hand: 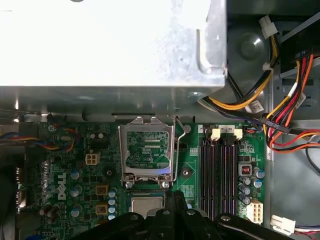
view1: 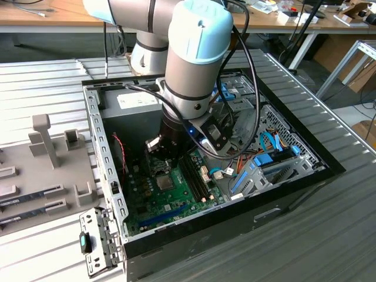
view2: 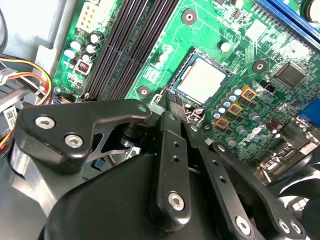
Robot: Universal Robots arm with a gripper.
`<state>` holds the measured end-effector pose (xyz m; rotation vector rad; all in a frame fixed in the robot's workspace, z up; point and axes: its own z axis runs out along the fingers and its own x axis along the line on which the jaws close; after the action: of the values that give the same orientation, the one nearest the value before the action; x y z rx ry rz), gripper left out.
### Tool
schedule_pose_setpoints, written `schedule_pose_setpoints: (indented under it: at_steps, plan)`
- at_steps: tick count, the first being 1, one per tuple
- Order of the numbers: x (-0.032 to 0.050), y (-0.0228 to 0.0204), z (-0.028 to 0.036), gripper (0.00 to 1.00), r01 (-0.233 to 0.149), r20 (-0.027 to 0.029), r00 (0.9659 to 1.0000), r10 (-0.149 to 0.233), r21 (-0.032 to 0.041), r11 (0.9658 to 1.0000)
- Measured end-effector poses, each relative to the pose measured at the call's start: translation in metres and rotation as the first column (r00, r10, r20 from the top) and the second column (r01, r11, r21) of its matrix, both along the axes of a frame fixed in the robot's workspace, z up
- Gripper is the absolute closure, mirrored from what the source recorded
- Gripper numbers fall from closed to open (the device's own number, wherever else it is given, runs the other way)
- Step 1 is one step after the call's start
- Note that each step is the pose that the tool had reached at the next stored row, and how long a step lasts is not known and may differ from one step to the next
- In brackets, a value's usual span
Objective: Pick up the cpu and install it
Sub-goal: 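Close the cpu cover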
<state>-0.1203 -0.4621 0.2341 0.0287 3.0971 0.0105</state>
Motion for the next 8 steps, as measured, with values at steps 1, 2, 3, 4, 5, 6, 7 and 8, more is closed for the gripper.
schedule_pose_setpoints:
  at_steps: [1, 2, 3, 4, 5, 6, 7, 8]
  plan:
    - [0.0008, 0.0008, -0.0001, 0.89, 0.000, 0.0001, 1.0000, 0.000, 0.0001, 1.0000]
    - [0.0011, 0.0012, 0.0000, 0.89, 0.000, 0.0000, 1.0000, 0.000, 0.0000, 1.0000]
    - [0.0014, 0.0017, 0.0000, 0.89, 0.000, 0.0000, 1.0000, 0.000, 0.0000, 1.0000]
    - [0.0017, 0.0021, 0.0000, 0.89, 0.000, 0.0000, 1.0000, 0.000, 0.0000, 1.0000]
    - [0.0020, 0.0025, 0.0000, 0.89, 0.000, 0.0000, 1.0000, 0.000, 0.0000, 1.0000]
    - [0.0025, 0.0031, 0.0000, 0.89, 0.000, 0.0000, 1.0000, 0.000, 0.0001, 1.0000]
    - [0.0029, 0.0035, 0.0000, 0.89, 0.000, 0.0000, 1.0000, 0.000, 0.0000, 1.0000]
    - [0.0034, 0.0040, 0.0000, 0.89, 0.000, 0.0000, 1.0000, 0.000, 0.0000, 1.0000]
